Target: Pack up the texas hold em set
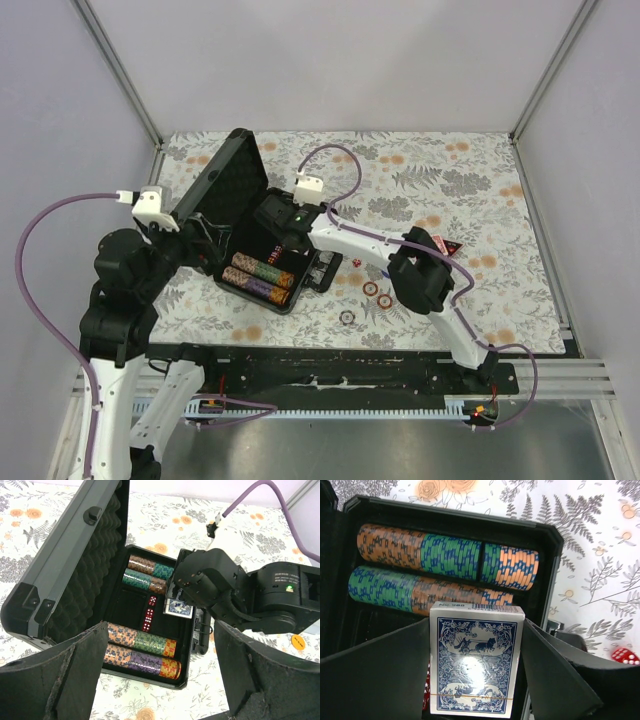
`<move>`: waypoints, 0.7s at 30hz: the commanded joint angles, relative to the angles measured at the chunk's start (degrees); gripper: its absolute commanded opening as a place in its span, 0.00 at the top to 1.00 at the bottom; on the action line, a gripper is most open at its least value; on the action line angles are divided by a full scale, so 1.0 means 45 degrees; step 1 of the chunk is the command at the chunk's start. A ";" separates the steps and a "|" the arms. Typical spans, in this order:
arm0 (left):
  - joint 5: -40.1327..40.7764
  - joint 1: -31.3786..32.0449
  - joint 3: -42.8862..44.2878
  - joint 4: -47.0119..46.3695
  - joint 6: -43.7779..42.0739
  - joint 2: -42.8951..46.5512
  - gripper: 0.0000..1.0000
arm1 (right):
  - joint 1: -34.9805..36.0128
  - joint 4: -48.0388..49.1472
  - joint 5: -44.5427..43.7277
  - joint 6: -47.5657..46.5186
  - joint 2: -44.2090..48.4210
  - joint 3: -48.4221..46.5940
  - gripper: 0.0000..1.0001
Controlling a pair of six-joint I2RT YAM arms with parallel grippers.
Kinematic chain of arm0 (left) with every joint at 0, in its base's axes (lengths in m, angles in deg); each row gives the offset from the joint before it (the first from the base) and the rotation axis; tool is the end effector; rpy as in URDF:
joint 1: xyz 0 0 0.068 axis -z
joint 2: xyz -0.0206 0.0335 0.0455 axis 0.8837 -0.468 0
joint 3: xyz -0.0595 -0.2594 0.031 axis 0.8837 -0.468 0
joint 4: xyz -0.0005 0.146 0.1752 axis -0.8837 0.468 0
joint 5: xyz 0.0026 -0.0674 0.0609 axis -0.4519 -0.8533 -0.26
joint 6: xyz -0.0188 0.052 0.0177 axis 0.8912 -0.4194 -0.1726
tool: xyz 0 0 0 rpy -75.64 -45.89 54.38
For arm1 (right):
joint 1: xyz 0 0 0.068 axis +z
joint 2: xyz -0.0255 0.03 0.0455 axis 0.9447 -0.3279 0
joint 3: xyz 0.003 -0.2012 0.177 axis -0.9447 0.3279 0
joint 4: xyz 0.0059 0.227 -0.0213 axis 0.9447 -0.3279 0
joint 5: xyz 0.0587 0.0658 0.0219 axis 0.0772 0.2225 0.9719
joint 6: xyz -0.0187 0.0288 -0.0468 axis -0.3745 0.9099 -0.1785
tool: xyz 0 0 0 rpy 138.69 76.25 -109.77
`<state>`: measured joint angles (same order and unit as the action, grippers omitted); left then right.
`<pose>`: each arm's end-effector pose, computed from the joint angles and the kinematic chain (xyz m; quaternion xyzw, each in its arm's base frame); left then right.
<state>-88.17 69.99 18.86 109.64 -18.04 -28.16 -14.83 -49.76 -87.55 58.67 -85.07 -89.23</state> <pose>0.0736 -0.0164 0.3867 0.0074 0.7865 -0.1710 0.5934 0.2764 0.3561 0.2236 0.1274 0.8818 -0.0010 0.4541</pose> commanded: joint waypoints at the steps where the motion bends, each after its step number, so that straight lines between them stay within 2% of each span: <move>1: 0.0241 0.0041 -0.0138 0.0189 0.0272 0.0205 0.09 | 0.0205 -0.0256 -0.0858 0.1077 -0.0459 -0.0987 0.48; 4: 0.0222 0.0022 -0.0196 0.0189 0.0253 0.0264 0.09 | 0.0400 -0.0704 -0.1072 0.1642 -0.0811 -0.1104 0.51; 11: 0.0183 0.0022 -0.0372 0.0208 0.0233 0.0322 0.09 | 0.0615 -0.1584 -0.1483 0.2074 -0.1788 -0.1768 0.51; 21: 0.0124 0.0022 -0.0470 0.0208 0.0213 0.0537 0.09 | 0.1064 -0.2892 -0.1367 0.3108 -0.2394 -0.2042 0.48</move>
<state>-87.36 69.99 16.96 111.63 -17.98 -26.54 -10.55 -58.26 -91.75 68.47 -94.56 -96.18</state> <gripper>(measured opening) 0.913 0.723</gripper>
